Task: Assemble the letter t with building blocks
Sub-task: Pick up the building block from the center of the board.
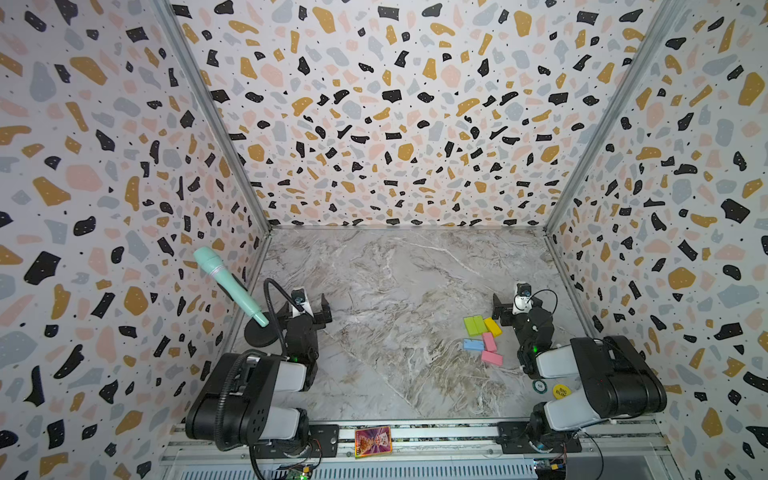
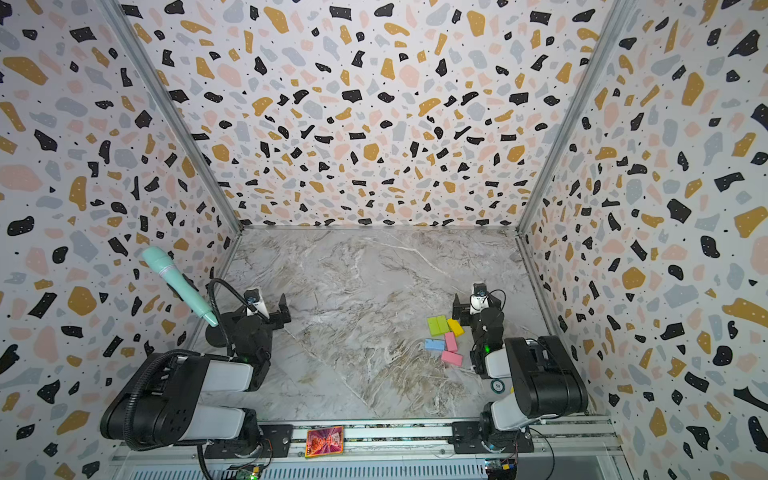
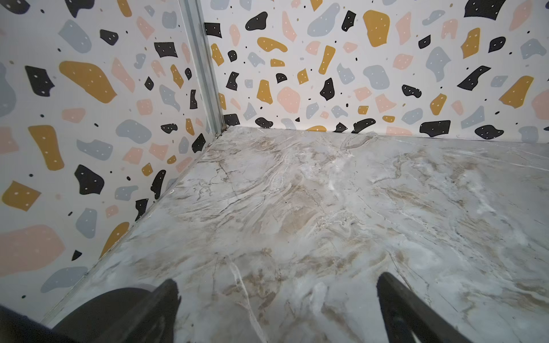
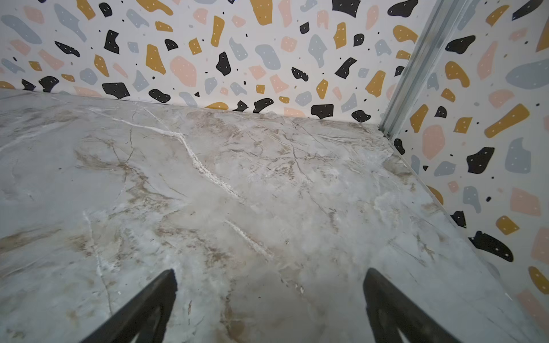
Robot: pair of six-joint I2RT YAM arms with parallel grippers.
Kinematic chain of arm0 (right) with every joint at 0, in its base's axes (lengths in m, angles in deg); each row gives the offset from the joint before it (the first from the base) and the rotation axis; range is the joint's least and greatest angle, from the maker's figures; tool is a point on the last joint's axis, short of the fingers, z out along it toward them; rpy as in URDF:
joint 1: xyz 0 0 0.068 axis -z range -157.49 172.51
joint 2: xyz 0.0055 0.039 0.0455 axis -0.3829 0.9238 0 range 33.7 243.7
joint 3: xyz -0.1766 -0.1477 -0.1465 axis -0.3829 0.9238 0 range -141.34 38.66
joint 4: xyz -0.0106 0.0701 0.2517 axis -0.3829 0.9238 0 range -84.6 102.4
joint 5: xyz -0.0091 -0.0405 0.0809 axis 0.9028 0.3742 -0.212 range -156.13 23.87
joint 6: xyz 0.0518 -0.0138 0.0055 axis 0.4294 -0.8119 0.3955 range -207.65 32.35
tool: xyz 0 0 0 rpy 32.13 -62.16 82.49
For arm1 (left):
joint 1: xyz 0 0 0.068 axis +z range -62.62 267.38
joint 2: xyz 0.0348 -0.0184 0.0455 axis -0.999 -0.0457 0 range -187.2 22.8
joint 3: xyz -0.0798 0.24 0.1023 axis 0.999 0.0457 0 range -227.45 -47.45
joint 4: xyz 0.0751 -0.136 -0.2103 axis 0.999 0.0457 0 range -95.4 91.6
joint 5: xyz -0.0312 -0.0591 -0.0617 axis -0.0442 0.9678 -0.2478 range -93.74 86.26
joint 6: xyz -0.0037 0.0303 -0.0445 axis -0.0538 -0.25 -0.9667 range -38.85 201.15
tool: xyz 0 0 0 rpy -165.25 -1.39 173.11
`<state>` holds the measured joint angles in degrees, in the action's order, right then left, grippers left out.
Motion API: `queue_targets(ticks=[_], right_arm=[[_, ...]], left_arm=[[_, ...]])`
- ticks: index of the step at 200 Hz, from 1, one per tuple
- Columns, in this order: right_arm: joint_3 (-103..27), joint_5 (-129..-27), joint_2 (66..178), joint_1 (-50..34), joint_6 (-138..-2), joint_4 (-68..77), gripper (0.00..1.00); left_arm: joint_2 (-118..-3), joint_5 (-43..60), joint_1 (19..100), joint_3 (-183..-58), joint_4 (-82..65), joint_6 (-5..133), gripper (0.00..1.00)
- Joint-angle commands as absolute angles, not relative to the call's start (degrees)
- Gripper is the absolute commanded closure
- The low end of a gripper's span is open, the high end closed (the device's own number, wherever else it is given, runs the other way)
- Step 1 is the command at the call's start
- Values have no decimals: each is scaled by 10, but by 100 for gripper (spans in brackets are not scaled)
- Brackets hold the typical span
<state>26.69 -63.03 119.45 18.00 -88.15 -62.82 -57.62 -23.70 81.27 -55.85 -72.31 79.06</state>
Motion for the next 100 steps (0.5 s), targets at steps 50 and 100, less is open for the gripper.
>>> queue_targets(ticks=[50, 100], right_arm=[[258, -631, 1191, 180, -878, -642, 1], [258, -632, 1190, 180, -879, -641, 1]], left_arm=[[-570, -235, 815, -569, -736, 800, 0], [-572, -232, 815, -571, -736, 801, 1]])
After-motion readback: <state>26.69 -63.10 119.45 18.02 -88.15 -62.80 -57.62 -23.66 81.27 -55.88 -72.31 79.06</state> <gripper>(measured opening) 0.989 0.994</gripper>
